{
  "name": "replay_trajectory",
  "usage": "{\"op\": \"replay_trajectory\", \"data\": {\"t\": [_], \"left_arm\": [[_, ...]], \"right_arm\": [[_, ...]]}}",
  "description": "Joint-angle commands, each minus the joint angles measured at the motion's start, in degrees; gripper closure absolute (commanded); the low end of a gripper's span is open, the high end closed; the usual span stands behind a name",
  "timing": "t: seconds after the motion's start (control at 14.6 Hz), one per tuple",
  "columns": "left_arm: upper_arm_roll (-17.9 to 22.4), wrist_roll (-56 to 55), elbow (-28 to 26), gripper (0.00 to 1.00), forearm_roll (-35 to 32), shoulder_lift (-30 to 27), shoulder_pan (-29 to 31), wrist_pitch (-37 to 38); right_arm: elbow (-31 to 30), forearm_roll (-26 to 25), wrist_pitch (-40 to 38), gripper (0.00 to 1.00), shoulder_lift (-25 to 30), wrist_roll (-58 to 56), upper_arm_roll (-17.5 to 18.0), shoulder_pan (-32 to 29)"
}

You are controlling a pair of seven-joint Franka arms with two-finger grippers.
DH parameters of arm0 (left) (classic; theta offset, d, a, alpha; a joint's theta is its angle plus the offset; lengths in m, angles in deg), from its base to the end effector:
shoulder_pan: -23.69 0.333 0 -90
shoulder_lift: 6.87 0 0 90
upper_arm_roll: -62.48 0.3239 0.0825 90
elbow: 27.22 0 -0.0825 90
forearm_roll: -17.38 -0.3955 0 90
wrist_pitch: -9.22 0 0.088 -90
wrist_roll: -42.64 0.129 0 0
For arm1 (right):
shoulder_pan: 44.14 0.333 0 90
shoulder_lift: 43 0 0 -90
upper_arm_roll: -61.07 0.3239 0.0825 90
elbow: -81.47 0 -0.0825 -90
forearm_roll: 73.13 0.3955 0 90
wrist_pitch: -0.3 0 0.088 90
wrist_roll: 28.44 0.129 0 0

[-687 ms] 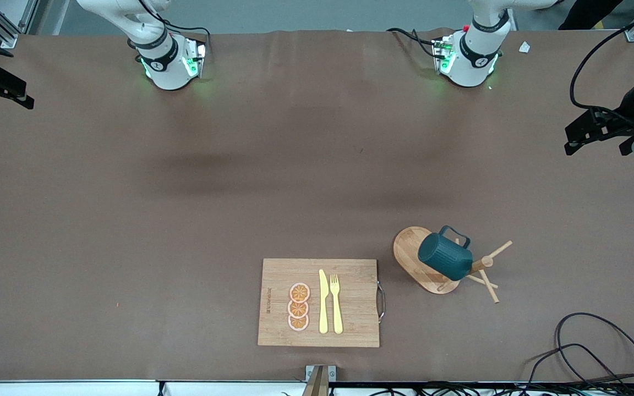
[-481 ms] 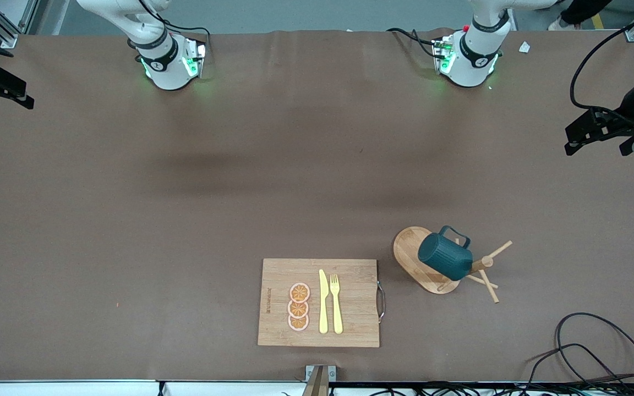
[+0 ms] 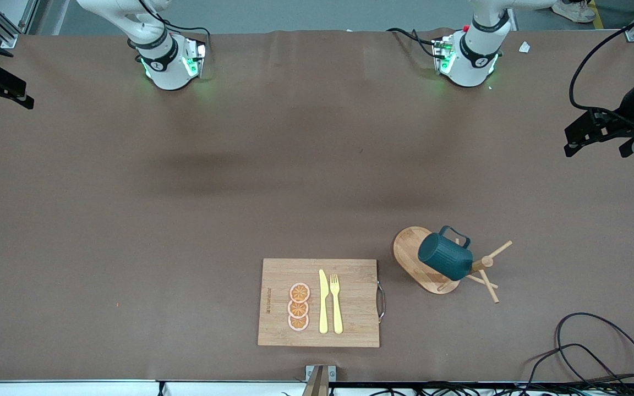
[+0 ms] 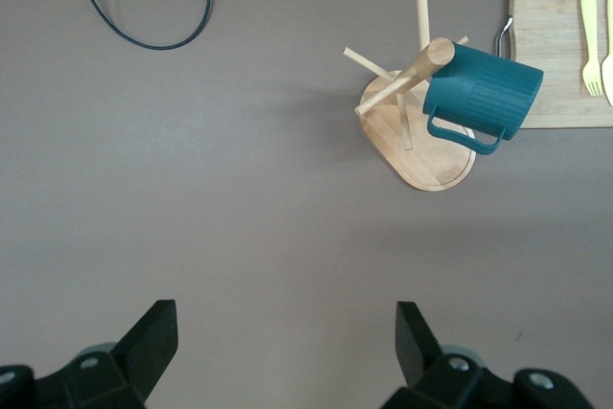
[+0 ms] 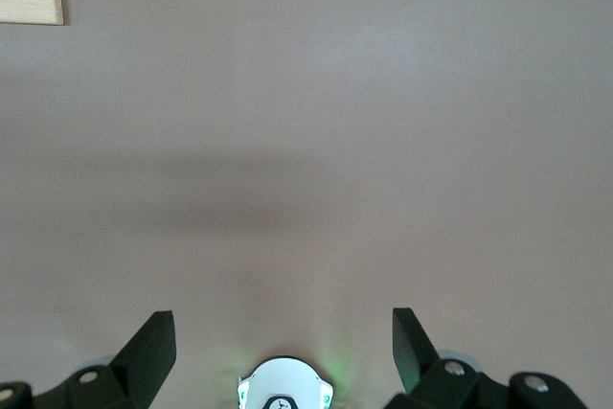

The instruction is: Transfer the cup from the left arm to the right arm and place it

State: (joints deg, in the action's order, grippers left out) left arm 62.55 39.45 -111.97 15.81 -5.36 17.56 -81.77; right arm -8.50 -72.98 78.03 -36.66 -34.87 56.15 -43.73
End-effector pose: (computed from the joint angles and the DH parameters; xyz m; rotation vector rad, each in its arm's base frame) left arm 0.5758 -0.0576 0.6415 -3.1172 0.0771 -0.1318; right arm 0.5028 -0.0420 0.6523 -3.1153 -0.0544 0.1587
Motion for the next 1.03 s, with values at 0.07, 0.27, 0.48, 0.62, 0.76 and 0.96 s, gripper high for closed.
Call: {"op": "replay_trajectory", "data": {"t": [0.07,0.27,0.48,0.62,0.76,0.96], "left_arm": [[-0.3,-0.1,0.2,0.0,0.3,1.0,-0.1,-0.3],[-0.3,-0.2,0.0,0.0,1.6,2.4,0.6,-0.2],[-0.2,-9.0,0.1,0.0,2.1,3.2,0.3,-0.4],[-0.2,-16.7,0.2,0.0,2.0,4.7,0.2,-0.5],[-0.2,-25.3,0.3,0.0,2.1,6.5,-0.2,-1.2],[-0.3,-40.5,2.0,0.0,5.1,10.5,-0.3,-2.1]], "right_arm": [[-1.4,-0.5,0.1,0.0,1.4,0.0,0.0,0.1],[-1.4,-0.5,0.2,0.0,1.4,-0.1,0.0,0.1],[-1.4,-0.5,0.1,0.0,1.4,-0.1,0.0,0.0],[-1.4,-0.5,0.1,0.0,1.4,-0.1,0.0,0.1],[-1.4,-0.5,0.1,0.0,1.4,-0.2,0.0,0.1],[-1.4,-0.5,0.1,0.0,1.4,-0.1,0.0,0.1]]}}
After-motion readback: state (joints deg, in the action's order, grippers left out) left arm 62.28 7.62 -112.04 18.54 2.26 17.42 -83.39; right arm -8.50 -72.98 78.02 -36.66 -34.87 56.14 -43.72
